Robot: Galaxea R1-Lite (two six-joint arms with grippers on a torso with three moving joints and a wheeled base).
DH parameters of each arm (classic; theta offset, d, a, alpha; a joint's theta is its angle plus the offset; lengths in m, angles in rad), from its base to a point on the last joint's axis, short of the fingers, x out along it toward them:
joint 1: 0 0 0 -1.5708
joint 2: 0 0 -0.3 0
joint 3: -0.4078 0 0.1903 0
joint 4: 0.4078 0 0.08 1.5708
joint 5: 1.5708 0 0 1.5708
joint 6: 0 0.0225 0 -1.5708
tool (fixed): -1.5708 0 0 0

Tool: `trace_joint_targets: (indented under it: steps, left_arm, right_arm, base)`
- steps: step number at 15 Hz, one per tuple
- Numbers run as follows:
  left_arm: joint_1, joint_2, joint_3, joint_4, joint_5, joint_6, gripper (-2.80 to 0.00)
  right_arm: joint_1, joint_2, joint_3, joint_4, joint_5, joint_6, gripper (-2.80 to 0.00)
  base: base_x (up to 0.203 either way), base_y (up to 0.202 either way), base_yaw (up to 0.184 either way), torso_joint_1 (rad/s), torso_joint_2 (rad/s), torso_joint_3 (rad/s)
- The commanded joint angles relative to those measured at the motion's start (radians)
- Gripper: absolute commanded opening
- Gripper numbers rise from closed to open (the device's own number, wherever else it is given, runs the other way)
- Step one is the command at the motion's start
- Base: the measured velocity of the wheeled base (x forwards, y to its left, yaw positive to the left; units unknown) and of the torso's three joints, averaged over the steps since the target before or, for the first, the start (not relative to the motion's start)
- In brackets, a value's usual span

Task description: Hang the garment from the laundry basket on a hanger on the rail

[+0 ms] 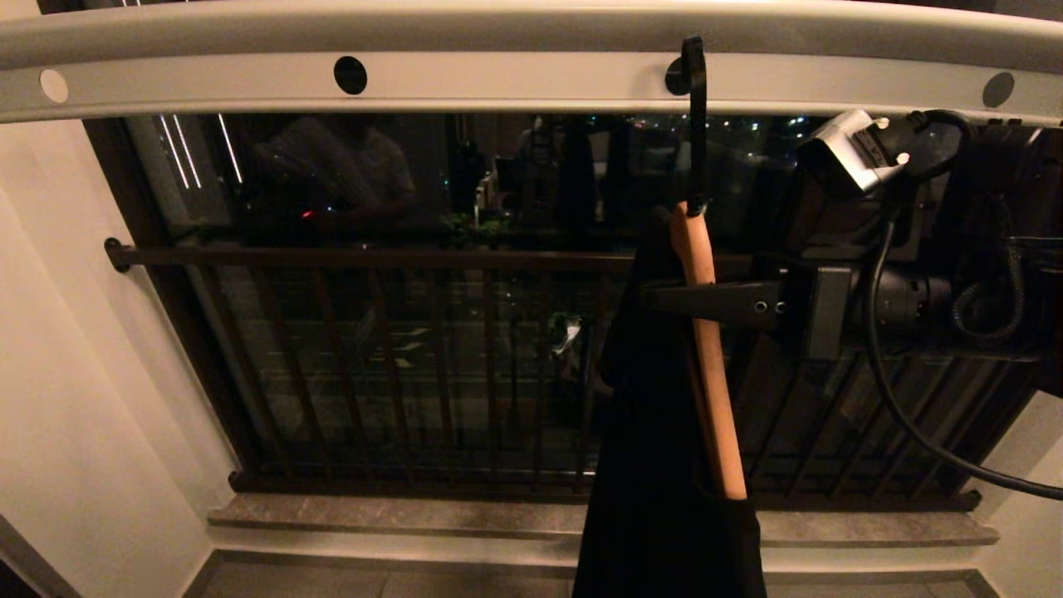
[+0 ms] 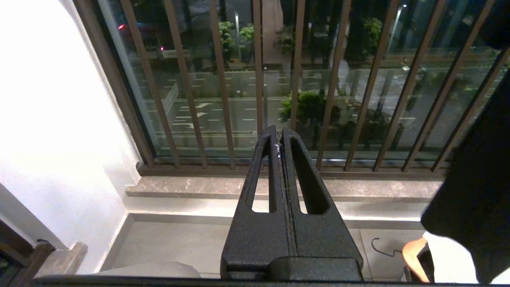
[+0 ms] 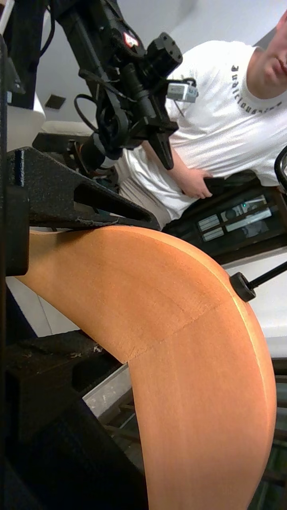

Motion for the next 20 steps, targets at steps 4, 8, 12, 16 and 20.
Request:
trace_joint_targets:
  steps: [4,8,12,16,20]
  left_arm:
    - [0.000,0.001,0.002,0.001,0.000,0.000,-2.80]
    - [0.000,0.001,0.002,-0.001,0.000,0.000,-2.80]
    - [0.000,0.001,0.002,-0.001,0.000,0.000,-2.80]
    - [0.000,0.001,0.002,0.001,0.000,0.000,-2.80]
    - [0.000,0.001,0.002,0.001,0.000,0.001,-2.80]
  right_arm:
    - [-0.021,0.006,-0.004,-0.005,0.012,-0.005,-2.80]
    - [-0.057,0.026,-0.009,-0.003,0.068,-0.035,-2.80]
    - [-0.054,0.056,-0.044,-0.003,0.070,-0.037,-2.80]
    - [-0.054,0.085,-0.066,-0.003,0.074,-0.042,-2.80]
    - [-0.056,0.112,-0.084,-0.005,0.074,-0.048,-2.80]
  base:
    - [0.000,0.000,0.000,0.000,0.00,0.000]
    - [0.000,0.000,0.000,0.000,0.00,0.000]
    - [0.000,0.000,0.000,0.000,0.00,0.000]
    - [0.000,0.000,0.000,0.000,0.00,0.000]
    - [0.000,0.000,0.000,0.000,0.00,0.000]
